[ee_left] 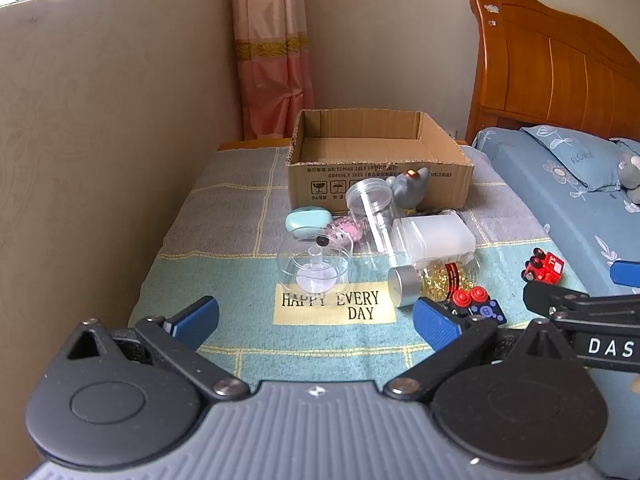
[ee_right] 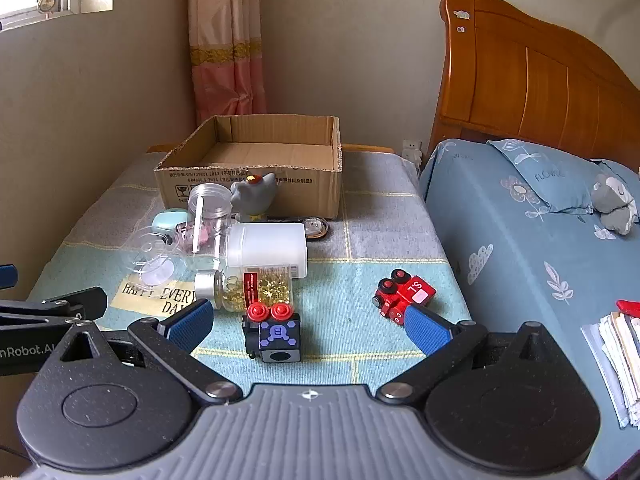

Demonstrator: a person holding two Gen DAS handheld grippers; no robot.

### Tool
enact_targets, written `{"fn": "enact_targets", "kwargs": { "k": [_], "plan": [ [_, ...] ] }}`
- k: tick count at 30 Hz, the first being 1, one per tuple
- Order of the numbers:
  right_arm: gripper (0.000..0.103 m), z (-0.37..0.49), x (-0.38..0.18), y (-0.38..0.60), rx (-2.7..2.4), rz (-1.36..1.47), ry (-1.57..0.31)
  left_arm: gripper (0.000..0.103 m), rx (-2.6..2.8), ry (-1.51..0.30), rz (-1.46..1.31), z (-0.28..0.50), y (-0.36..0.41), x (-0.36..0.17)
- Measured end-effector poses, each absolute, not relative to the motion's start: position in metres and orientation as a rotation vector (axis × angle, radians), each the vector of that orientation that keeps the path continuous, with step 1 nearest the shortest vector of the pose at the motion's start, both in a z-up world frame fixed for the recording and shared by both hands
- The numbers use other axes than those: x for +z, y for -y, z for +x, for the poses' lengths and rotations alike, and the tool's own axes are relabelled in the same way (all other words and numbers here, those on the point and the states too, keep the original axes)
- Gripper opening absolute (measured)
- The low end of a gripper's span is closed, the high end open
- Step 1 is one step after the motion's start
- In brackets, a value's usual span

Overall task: Organize rigid objects
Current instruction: 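Move left tool toward clear dome container while right tool approaches black cube toy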

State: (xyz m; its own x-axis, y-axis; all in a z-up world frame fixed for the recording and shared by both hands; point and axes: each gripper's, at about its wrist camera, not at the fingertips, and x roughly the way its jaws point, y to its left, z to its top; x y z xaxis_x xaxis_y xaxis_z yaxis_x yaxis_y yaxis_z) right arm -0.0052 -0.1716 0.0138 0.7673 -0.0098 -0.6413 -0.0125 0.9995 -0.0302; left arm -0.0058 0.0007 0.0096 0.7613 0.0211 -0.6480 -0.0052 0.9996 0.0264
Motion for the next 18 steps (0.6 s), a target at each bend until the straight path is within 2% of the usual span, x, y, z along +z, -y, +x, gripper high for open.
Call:
{"fn": "enact_targets", "kwargs": {
  "k": [18],
  "plan": [
    [0.103, -0.0070, 0.0148, 0.1721, -0.004, -0.033, -0.683, 0.102, 0.002, -0.705, 0.017, -0.0016, -0.0029, 0.0079]
  ]
}}
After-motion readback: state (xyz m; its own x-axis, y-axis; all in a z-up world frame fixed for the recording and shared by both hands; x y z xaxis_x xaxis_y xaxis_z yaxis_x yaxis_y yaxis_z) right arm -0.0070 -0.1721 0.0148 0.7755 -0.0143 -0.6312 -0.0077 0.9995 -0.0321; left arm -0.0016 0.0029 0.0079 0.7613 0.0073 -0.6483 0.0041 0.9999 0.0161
